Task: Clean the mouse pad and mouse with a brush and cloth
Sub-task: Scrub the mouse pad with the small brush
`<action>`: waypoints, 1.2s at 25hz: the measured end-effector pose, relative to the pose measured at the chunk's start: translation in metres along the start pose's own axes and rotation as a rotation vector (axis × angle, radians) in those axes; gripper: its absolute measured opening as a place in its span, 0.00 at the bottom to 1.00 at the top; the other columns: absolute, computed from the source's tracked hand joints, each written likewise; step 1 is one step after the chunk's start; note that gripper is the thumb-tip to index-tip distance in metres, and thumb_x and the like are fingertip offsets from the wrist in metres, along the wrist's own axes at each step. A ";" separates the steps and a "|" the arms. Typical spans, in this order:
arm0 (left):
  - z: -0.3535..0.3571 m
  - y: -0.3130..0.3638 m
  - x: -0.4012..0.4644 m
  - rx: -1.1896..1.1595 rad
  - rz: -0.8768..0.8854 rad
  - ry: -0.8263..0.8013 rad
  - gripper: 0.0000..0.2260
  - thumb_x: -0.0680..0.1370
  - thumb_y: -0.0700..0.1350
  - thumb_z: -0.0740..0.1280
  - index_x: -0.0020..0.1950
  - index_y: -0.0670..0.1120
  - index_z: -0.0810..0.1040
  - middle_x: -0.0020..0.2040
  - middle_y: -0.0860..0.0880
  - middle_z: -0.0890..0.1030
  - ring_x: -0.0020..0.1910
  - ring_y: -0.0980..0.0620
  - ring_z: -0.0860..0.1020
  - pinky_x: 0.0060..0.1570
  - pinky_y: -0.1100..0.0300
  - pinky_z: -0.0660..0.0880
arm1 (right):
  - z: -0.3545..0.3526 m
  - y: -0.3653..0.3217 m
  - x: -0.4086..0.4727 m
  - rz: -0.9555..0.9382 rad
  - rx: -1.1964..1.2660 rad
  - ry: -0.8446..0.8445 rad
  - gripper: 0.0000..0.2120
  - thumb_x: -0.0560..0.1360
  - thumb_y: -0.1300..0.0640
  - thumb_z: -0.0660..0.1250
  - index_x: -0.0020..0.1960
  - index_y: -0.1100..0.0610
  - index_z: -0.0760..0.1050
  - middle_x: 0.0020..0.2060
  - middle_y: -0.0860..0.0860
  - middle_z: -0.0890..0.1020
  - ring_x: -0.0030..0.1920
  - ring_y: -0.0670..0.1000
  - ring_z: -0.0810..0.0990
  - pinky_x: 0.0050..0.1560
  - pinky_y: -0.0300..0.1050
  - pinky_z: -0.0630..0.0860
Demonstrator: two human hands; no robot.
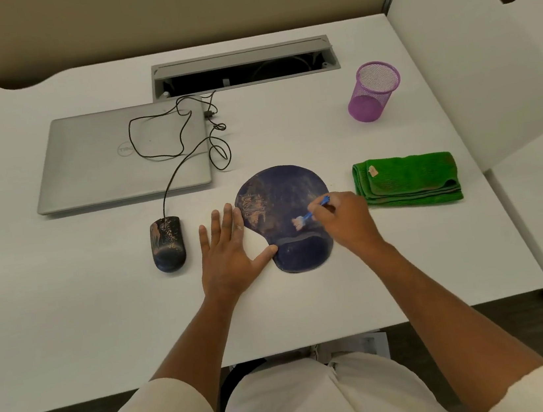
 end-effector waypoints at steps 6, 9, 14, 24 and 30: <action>-0.002 0.001 -0.001 -0.026 0.005 -0.010 0.49 0.74 0.79 0.47 0.84 0.49 0.42 0.84 0.49 0.42 0.82 0.48 0.37 0.80 0.42 0.40 | -0.030 0.019 0.026 0.084 -0.131 0.086 0.13 0.77 0.54 0.64 0.42 0.62 0.81 0.33 0.56 0.81 0.35 0.56 0.78 0.35 0.48 0.72; -0.003 0.001 -0.001 -0.044 0.015 -0.009 0.49 0.74 0.79 0.47 0.84 0.49 0.42 0.84 0.49 0.42 0.82 0.48 0.37 0.80 0.43 0.39 | -0.038 -0.003 0.047 0.053 -0.079 0.118 0.09 0.78 0.54 0.64 0.47 0.59 0.80 0.37 0.52 0.83 0.38 0.51 0.79 0.40 0.45 0.75; -0.002 0.000 0.000 -0.069 0.026 0.011 0.49 0.74 0.79 0.49 0.84 0.48 0.43 0.84 0.48 0.43 0.82 0.47 0.37 0.80 0.42 0.39 | -0.012 -0.025 0.070 -0.040 -0.311 -0.093 0.07 0.78 0.57 0.61 0.46 0.58 0.77 0.37 0.54 0.81 0.38 0.55 0.79 0.38 0.47 0.74; -0.002 0.001 0.001 -0.059 0.027 -0.006 0.49 0.75 0.79 0.48 0.84 0.48 0.43 0.84 0.48 0.42 0.82 0.47 0.37 0.80 0.42 0.39 | -0.016 -0.041 0.090 -0.037 -0.362 -0.166 0.05 0.77 0.57 0.63 0.48 0.55 0.78 0.42 0.54 0.83 0.42 0.54 0.80 0.39 0.43 0.73; -0.001 0.000 0.002 -0.052 0.020 0.011 0.49 0.74 0.79 0.47 0.84 0.48 0.44 0.84 0.48 0.43 0.82 0.47 0.39 0.80 0.41 0.41 | -0.023 -0.002 0.062 0.030 -0.416 -0.311 0.07 0.76 0.59 0.62 0.44 0.57 0.78 0.37 0.52 0.84 0.39 0.53 0.83 0.43 0.51 0.81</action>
Point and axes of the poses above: each hand's wrist, its own x-axis towards the middle knuckle, its own z-axis out of the palm, y = z × x, the point moved 7 cm from there along x, towards the middle knuckle
